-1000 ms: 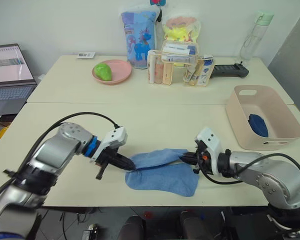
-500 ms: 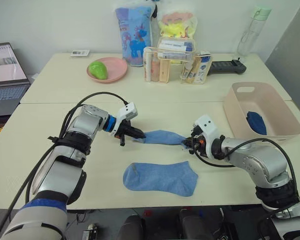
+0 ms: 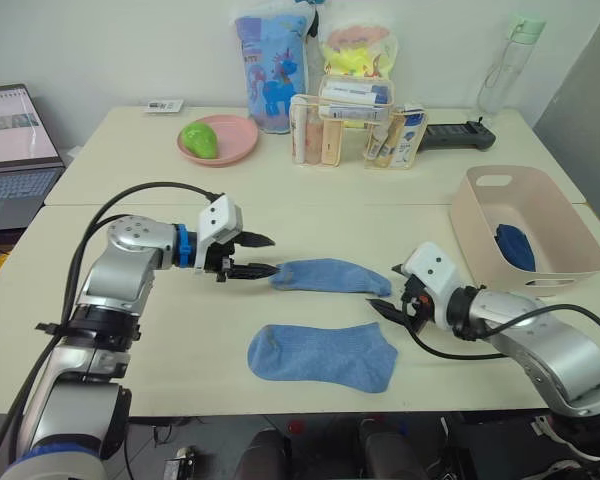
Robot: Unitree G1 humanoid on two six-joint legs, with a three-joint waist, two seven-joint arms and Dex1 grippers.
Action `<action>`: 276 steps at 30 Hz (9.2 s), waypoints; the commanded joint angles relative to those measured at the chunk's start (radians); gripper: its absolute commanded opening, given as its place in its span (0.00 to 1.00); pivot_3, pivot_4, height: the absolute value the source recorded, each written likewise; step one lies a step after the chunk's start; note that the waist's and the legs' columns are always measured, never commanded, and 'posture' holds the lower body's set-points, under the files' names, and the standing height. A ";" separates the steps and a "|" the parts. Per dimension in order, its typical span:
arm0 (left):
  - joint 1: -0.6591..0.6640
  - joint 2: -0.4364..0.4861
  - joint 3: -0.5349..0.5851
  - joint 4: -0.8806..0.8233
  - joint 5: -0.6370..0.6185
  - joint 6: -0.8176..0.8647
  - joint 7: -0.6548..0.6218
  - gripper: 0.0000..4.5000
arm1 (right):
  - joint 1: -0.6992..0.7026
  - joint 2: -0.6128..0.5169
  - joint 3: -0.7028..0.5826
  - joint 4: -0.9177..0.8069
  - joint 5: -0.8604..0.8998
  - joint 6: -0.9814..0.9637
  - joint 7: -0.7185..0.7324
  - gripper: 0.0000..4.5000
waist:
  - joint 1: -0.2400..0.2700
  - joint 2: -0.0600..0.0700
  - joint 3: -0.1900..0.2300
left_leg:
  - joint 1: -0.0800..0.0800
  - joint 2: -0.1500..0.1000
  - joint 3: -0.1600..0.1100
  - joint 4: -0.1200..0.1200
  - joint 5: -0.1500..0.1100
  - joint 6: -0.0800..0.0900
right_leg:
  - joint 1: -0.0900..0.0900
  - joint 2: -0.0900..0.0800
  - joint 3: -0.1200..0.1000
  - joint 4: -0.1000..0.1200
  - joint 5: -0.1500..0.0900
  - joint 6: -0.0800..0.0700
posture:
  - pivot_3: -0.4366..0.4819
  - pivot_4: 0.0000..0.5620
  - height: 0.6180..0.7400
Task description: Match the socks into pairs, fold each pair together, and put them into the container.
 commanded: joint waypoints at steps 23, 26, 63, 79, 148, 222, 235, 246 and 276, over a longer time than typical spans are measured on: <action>-0.053 -0.124 -0.118 0.363 0.204 -0.617 0.190 0.00 | -0.003 0.061 0.114 0.250 -0.487 -0.560 0.030 0.22 | 0.016 -0.001 0.000 | -0.001 0.000 0.002 0.007 -0.001 0.002 | 0.001 0.001 -0.002 0.003 0.000 0.000 | 0.48 0.27 0.69; -0.045 -0.115 -0.100 0.310 0.144 -0.523 0.145 0.00 | 0.011 0.066 0.092 0.243 -0.475 -0.565 0.051 0.00 | 0.015 -0.001 0.000 | -0.001 0.000 0.002 0.007 -0.001 0.002 | 0.001 0.001 -0.003 0.003 0.000 0.000 | 0.48 0.27 0.69; -0.388 -0.150 -0.203 0.523 -0.036 0.464 0.015 0.00 | -0.329 0.179 0.028 0.288 0.057 0.288 -0.023 0.00 | -0.005 0.000 0.000 | -0.002 -0.001 -0.002 0.009 0.000 0.001 | 0.000 0.002 -0.004 0.004 0.000 0.000 | 0.48 0.27 0.69; -0.442 -0.187 -0.055 0.653 0.054 0.149 0.169 0.32 | -0.356 0.170 0.027 0.327 -0.120 0.062 -0.041 0.82 | -0.008 0.000 0.000 | -0.004 -0.001 0.000 0.009 0.000 0.001 | -0.003 0.000 -0.002 0.005 0.000 0.000 | 0.48 0.27 0.69; 0.612 -0.106 0.300 -0.682 -0.560 1.027 0.548 0.01 | 0.182 0.218 -0.238 -0.272 0.440 0.603 -0.154 0.00 | 0.016 0.000 -0.004 | 0.001 0.000 -0.008 0.005 -0.003 0.004 | 0.003 0.001 -0.001 0.002 0.000 0.000 | 0.48 0.27 0.69; 0.406 -0.013 -0.106 -0.574 -0.232 0.446 0.287 0.00 | 0.403 0.136 0.037 -0.190 -0.001 -0.176 -0.176 0.00 | 0.018 0.000 -0.004 | 0.020 0.000 -0.007 -0.005 -0.003 0.005 | 0.022 0.001 -0.002 -0.006 0.000 0.000 | 0.48 0.27 0.69; 0.474 -0.010 -0.147 -0.409 -0.065 0.294 0.309 0.00 | 0.411 0.143 0.035 -0.075 -0.129 -0.146 -0.169 0.00 | 0.018 0.001 -0.005 | 0.020 0.000 -0.007 -0.005 -0.003 0.005 | 0.021 0.001 -0.001 -0.006 0.000 -0.001 | 0.48 0.27 0.69; 0.451 -0.051 -0.131 -0.426 -0.091 0.234 0.287 0.00 | 0.513 0.246 -0.171 -0.228 0.133 -0.107 -0.127 0.29 | 0.018 0.001 -0.004 | 0.019 0.000 -0.008 -0.005 -0.003 0.005 | 0.021 0.001 -0.001 -0.006 0.000 -0.001 | 0.48 0.27 0.69; 0.237 -0.191 -0.236 -0.432 -0.050 0.357 0.309 0.00 | 0.393 0.244 -0.321 -0.166 0.191 0.053 -0.154 0.00 | 0.019 0.002 -0.003 | 0.018 -0.001 -0.008 -0.005 -0.003 0.005 | 0.020 0.002 -0.001 -0.006 0.000 -0.001 | 0.48 0.27 0.69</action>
